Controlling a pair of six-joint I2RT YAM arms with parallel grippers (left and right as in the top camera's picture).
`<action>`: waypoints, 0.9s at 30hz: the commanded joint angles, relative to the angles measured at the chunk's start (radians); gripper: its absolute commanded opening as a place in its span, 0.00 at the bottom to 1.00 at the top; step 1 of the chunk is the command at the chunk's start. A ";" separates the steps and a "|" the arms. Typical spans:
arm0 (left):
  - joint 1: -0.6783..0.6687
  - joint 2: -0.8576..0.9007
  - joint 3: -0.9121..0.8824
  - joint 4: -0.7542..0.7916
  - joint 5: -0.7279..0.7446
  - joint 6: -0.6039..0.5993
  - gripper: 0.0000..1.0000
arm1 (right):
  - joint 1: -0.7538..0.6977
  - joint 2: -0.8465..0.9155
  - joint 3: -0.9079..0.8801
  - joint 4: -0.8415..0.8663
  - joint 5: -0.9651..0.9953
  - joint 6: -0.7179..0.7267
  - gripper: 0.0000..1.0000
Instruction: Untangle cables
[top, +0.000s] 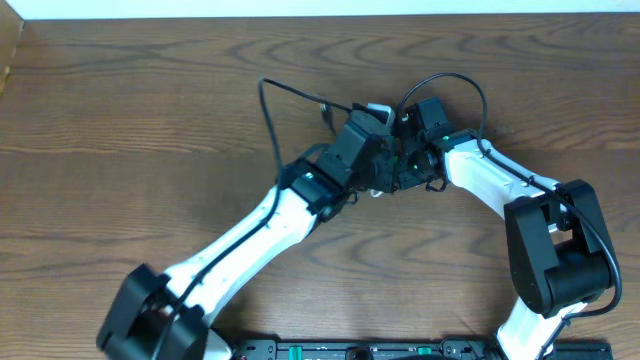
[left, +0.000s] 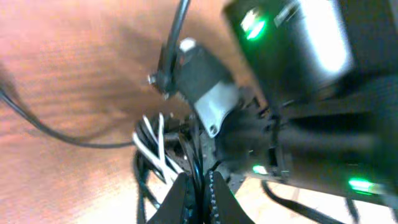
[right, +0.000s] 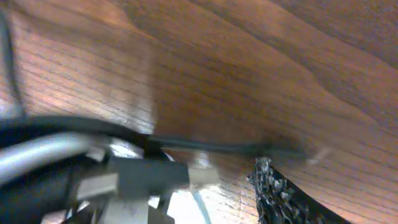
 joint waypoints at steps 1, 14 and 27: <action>0.009 -0.106 -0.003 0.006 -0.061 0.006 0.07 | -0.002 0.069 -0.041 -0.018 0.041 0.018 0.51; 0.146 -0.349 -0.003 -0.008 -0.076 0.005 0.08 | -0.013 0.069 -0.040 -0.005 0.040 0.018 0.53; 0.217 -0.386 -0.003 -0.190 -0.076 0.005 0.15 | -0.035 0.064 0.001 -0.051 -0.056 0.039 0.54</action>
